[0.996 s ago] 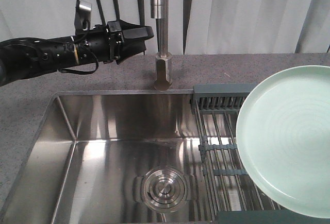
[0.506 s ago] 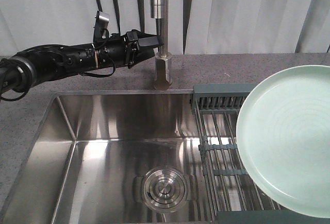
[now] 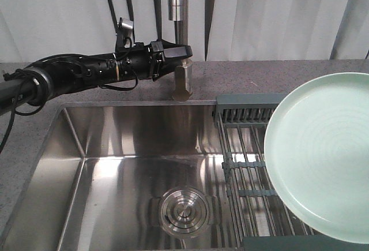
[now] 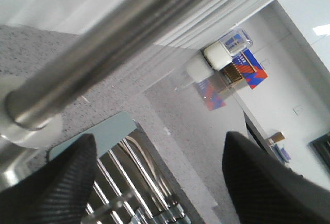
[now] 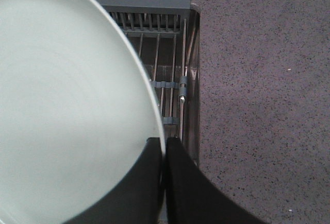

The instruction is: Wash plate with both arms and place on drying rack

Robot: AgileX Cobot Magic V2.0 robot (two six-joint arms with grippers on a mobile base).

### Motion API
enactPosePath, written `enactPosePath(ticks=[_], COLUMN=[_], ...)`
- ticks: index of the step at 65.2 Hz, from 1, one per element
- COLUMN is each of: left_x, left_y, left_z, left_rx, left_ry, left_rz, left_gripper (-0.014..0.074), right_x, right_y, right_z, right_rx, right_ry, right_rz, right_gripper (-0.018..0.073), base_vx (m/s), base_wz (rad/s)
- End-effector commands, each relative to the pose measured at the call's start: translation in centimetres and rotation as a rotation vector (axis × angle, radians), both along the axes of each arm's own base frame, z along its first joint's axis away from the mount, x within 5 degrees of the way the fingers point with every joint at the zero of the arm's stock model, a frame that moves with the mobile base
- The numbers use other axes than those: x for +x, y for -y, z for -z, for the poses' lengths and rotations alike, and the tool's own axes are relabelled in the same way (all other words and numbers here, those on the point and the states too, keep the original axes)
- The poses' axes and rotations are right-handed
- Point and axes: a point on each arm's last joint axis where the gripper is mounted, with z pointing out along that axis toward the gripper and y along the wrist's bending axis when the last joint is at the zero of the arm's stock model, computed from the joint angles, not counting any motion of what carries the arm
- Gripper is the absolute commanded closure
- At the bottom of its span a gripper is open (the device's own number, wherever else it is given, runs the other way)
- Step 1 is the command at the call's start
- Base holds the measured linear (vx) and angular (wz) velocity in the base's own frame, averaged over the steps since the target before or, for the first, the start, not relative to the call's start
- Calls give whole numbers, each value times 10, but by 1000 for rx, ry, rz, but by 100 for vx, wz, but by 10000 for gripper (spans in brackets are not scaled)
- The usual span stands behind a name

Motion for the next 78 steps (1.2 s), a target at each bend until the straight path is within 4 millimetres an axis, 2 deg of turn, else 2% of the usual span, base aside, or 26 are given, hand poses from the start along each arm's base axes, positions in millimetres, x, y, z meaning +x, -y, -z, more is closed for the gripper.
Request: enactPosePath(ticks=[1,49,78], left_x=[-12,-31,-28], left_y=[7,15,13], left_z=[-49,-41,-43], left_rx=[-99,-14,-23], left_ry=[84,125,123], left_rz=[41,254,218], left_gripper=[93,93,93], right_x=[3,3,3], right_y=[1,1,1], right_z=[-12,-12,-12], right_rx=[-4,-3,-3], right_ry=[89,89,89], right_rz=[11,11,11], right_gripper=[566,566,566], base_vx=[0,0,0], base_wz=[0,0,0])
